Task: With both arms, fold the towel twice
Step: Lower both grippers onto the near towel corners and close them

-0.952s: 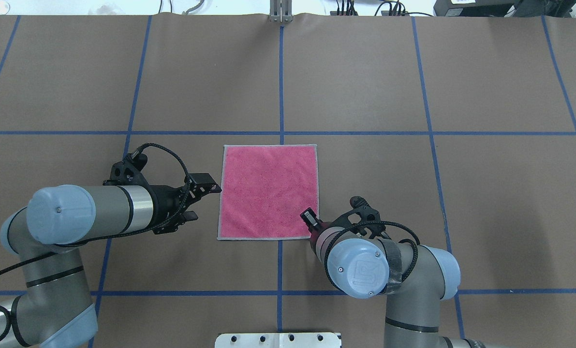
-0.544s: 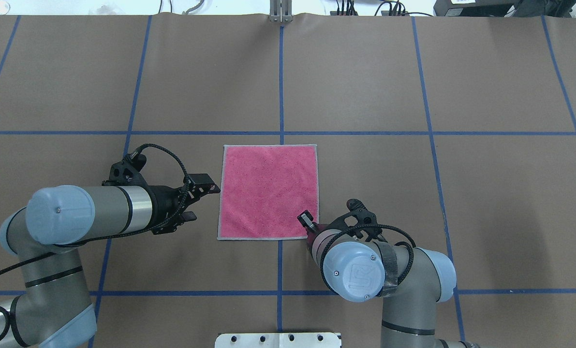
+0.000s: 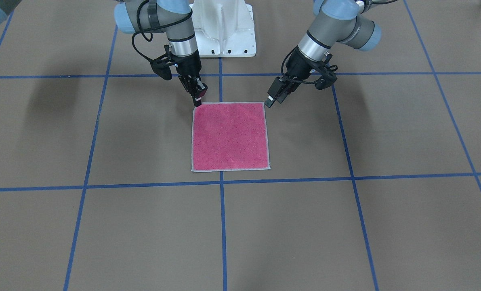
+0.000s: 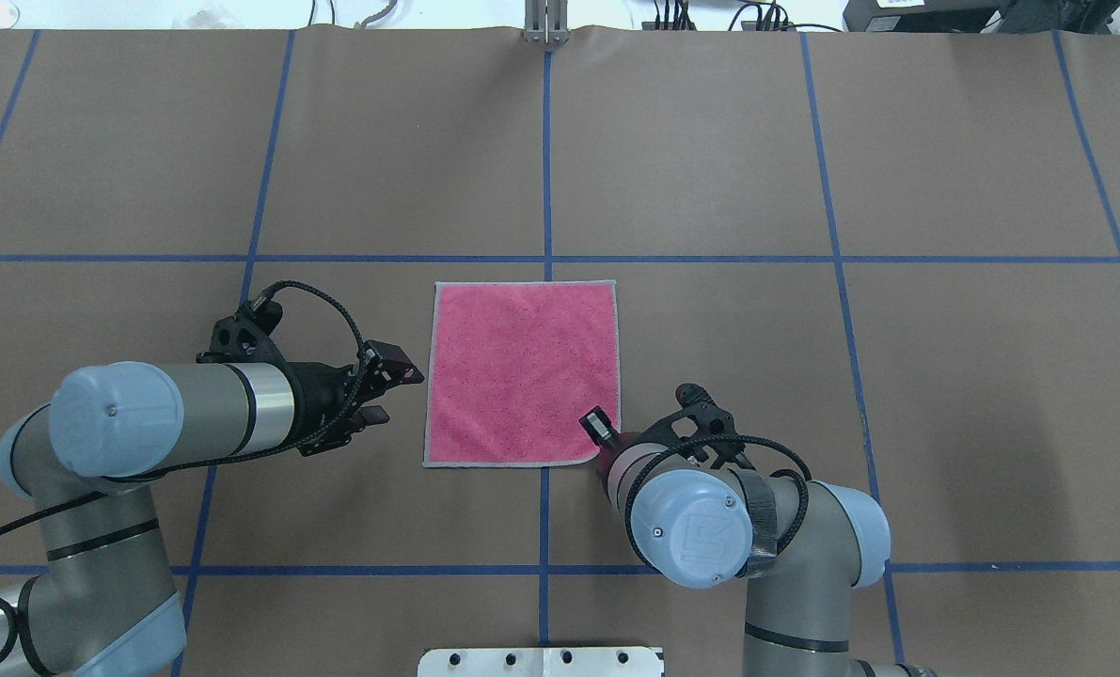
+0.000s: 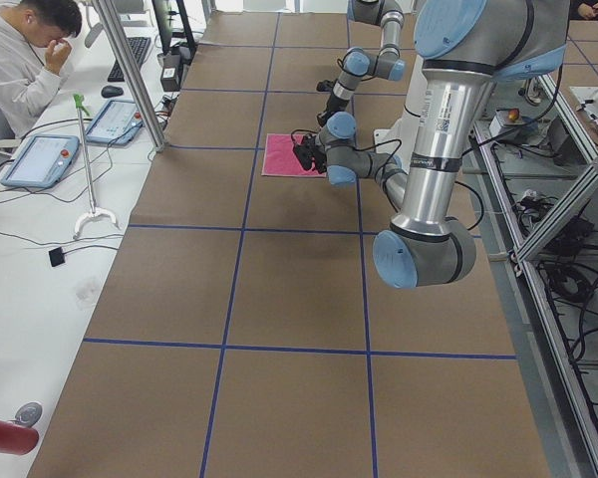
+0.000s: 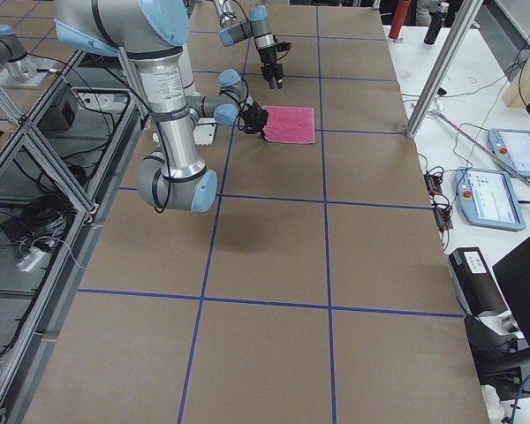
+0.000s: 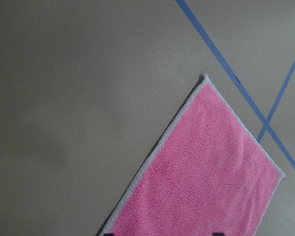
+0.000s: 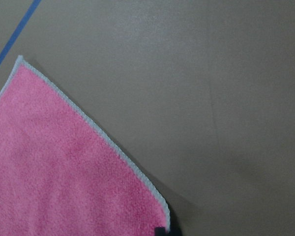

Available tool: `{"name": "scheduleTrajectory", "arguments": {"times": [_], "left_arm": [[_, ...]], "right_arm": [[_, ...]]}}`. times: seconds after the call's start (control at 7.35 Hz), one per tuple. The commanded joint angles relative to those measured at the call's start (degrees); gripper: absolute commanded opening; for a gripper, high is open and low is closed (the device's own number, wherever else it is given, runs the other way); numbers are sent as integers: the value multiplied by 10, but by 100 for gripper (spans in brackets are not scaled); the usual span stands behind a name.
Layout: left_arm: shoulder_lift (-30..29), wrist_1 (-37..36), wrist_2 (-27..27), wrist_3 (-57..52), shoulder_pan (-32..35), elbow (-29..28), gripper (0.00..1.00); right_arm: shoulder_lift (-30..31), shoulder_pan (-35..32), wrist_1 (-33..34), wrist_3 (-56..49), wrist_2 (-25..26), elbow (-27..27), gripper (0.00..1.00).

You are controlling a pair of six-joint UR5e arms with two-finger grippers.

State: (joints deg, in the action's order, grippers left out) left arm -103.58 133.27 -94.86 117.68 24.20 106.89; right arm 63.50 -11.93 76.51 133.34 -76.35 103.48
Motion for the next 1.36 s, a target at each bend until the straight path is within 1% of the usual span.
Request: {"name": "scheduleTrajectory", "arguments": {"times": [0.0,0.14,0.41,0.95,1.22], "left_arm": [[-6,1,31,4,-32,-7,48],[-11,1,45,4,-46,-21,52],[-22,1,48,4,-49,-41,58],[-43,1,48,4,-51,-69,59],[-45,0,48,2,-51,-70,59]], "right_arm": [[0,-2,-3,0,11,1,0],[0,-4,-4,0,14,1,0],[0,-9,-5,0,15,6,0],[0,-27,-5,0,14,17,0],[0,-27,-5,0,14,17,0]]}}
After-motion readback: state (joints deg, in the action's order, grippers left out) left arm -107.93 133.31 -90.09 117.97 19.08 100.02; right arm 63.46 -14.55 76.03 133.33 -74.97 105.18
